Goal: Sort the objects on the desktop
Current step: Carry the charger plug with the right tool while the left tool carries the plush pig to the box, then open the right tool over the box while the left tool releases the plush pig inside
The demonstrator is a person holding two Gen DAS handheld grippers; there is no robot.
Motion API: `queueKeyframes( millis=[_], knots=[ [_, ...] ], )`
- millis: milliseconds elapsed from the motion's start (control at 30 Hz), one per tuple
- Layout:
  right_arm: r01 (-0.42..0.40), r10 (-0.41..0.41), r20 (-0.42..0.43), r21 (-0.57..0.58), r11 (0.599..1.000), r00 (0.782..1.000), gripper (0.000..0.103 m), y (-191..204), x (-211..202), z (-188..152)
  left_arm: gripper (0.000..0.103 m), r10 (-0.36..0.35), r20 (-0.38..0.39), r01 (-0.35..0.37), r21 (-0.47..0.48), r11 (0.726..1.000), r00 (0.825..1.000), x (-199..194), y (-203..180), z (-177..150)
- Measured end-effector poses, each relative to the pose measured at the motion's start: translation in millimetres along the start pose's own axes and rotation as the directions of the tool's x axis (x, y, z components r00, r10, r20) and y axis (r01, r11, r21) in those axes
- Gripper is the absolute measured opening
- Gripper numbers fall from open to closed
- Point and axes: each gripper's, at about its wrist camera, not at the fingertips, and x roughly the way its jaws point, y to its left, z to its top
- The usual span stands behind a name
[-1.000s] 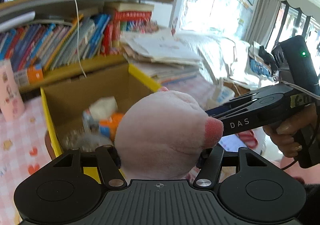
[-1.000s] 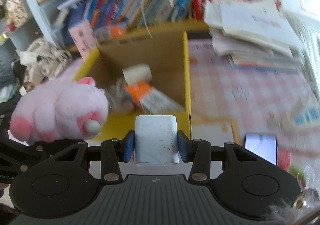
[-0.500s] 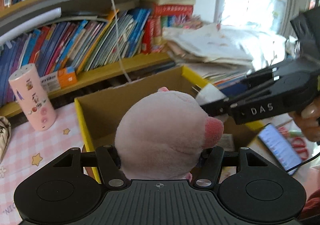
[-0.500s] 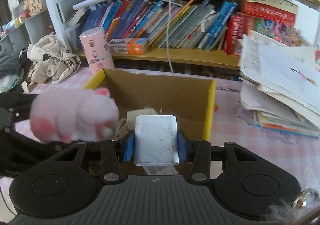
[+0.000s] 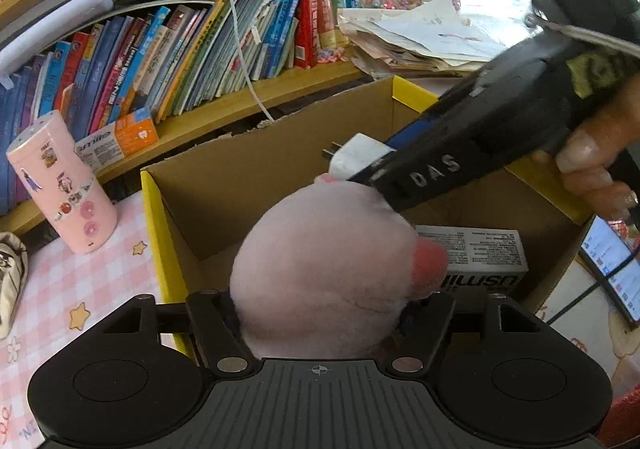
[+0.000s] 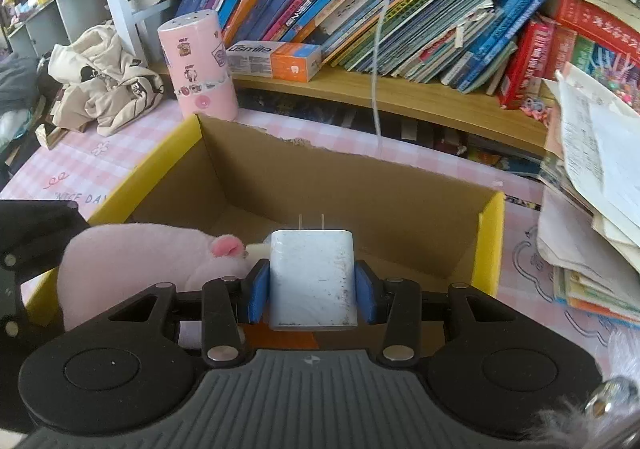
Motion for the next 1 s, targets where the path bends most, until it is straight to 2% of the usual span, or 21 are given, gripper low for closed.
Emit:
queueKeyframes(
  millis=[133,167,233,467,667,800,1000],
  knots=[
    [-0.019,0.019,0.004,-0.014,1.000,1.000,0.041,-0.8,6.4,8.7,0.083,0.044,0.025,-0.044,0.007,0.999,0.999,-4.3,-3.1,-1.3],
    [-0.022,0.022,0.005,-0.017,1.000,1.000,0.041,-0.6,7.2,10.8,0.090,0.057,0.034,-0.057,0.008,0.998,0.998,-6.0,-3.9,-1.3],
    [-0.028,0.028,0.008,-0.023,0.999,1.000,0.041,-0.2,8.0,14.7,0.095,0.082,0.055,-0.082,0.003,0.997,0.995,-10.1,-3.7,-0.2],
    [-0.058,0.058,0.008,-0.039,0.998,0.998,0.041,3.0,13.7,24.4,0.098,0.081,0.144,-0.075,-0.050,0.996,0.986,-33.6,-2.5,-3.5],
    [-0.071,0.071,-0.005,-0.077,0.994,0.997,0.041,12.5,23.4,32.4,0.099,0.065,0.191,-0.053,-0.067,0.996,0.980,-45.1,-3.7,-5.4],
    [-0.085,0.082,-0.032,-0.120,0.989,0.996,0.041,20.3,31.5,37.9,0.099,0.058,0.201,-0.044,-0.072,0.996,0.978,-47.1,-6.0,-5.4],
    [-0.101,0.095,-0.070,-0.092,0.991,0.993,0.041,18.3,47.5,32.8,0.100,0.069,0.186,-0.055,-0.077,0.996,0.980,-41.4,-10.3,-9.5]
  ],
)
